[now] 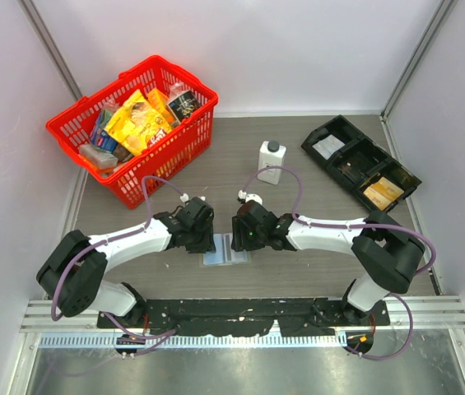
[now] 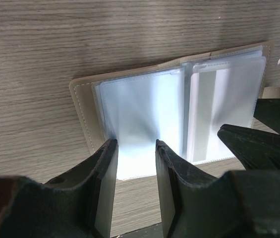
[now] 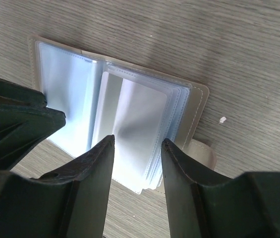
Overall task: Take the credit cards out of the card holder
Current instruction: Remove the credit card from the card holder.
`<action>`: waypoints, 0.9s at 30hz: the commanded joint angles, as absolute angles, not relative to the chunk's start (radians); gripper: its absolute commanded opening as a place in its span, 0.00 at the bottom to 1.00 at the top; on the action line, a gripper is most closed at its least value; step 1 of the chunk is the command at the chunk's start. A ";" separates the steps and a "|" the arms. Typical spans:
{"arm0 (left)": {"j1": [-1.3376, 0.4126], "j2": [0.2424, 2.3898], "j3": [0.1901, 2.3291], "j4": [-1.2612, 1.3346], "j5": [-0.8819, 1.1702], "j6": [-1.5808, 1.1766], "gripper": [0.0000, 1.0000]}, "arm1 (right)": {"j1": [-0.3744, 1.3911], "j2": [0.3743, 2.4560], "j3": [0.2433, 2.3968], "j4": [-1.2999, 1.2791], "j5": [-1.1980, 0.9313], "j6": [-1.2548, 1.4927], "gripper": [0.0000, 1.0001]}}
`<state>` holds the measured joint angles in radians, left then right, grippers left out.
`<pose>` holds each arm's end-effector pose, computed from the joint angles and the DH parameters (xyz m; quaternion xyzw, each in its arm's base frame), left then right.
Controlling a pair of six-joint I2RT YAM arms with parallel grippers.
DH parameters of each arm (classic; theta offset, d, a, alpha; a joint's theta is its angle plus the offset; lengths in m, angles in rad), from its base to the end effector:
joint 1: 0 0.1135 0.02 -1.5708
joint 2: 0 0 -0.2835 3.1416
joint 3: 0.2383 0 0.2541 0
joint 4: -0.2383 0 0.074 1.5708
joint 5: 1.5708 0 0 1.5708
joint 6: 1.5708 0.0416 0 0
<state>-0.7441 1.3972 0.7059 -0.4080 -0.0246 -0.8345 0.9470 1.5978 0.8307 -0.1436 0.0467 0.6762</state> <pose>0.1861 -0.1699 0.1786 -0.0468 0.9711 -0.1574 0.1730 0.1873 0.2569 0.1774 -0.1202 0.9381 0.2198 0.2390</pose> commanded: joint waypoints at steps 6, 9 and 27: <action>-0.742 1.382 0.693 -0.391 -0.014 -0.842 0.40 | 0.956 1.562 0.865 -0.078 -0.018 0.684 0.46; -0.742 1.382 0.693 -0.391 -0.011 -0.844 0.40 | 0.956 1.546 0.868 -0.086 -0.018 0.686 0.46; -0.730 1.175 0.644 -0.432 -0.135 -0.925 0.47 | 0.959 1.618 0.913 0.116 -0.268 0.706 0.47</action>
<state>-0.7437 1.2991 0.6632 -0.4168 -0.0528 -0.8665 0.9535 1.5635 0.8787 -0.0036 -0.1684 0.6842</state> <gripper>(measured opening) 0.448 0.470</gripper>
